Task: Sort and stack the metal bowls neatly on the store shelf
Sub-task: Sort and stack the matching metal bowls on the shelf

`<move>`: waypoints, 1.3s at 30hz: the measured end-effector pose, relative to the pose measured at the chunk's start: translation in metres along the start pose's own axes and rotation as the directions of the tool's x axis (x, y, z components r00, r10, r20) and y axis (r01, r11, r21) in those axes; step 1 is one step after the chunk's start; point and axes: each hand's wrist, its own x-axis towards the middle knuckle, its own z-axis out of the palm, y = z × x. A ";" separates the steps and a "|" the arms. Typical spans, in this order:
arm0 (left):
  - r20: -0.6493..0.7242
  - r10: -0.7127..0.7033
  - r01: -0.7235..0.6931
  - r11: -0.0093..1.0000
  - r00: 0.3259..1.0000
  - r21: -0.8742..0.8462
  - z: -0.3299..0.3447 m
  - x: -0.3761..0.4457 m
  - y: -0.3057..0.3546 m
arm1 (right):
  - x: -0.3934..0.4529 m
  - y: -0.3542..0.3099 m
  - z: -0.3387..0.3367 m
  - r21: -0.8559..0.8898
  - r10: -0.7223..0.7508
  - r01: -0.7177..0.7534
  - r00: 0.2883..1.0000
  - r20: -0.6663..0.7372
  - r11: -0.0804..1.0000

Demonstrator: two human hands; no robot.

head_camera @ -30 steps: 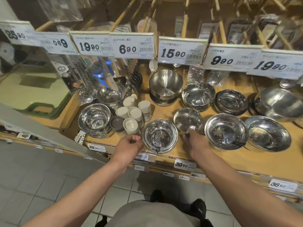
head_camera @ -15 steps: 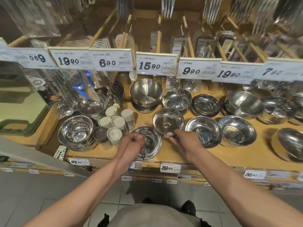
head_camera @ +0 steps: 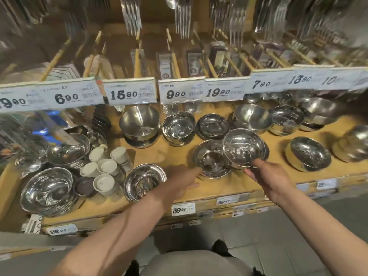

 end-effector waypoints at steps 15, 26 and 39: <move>-0.096 0.000 0.002 1.000 0.995 0.016 0.035 0.012 0.021 | 0.021 -0.011 -0.058 -0.068 0.083 -0.079 0.995 0.060 0.995; -0.262 0.112 -0.164 0.969 0.959 -0.185 -0.048 -0.043 0.021 | 0.042 -0.012 0.011 -0.177 0.124 -0.080 0.960 0.251 0.981; -0.419 -0.023 -0.165 0.898 0.908 -0.407 -0.117 -0.089 -0.035 | 0.078 0.037 0.044 -0.614 -0.024 0.158 0.975 0.221 0.774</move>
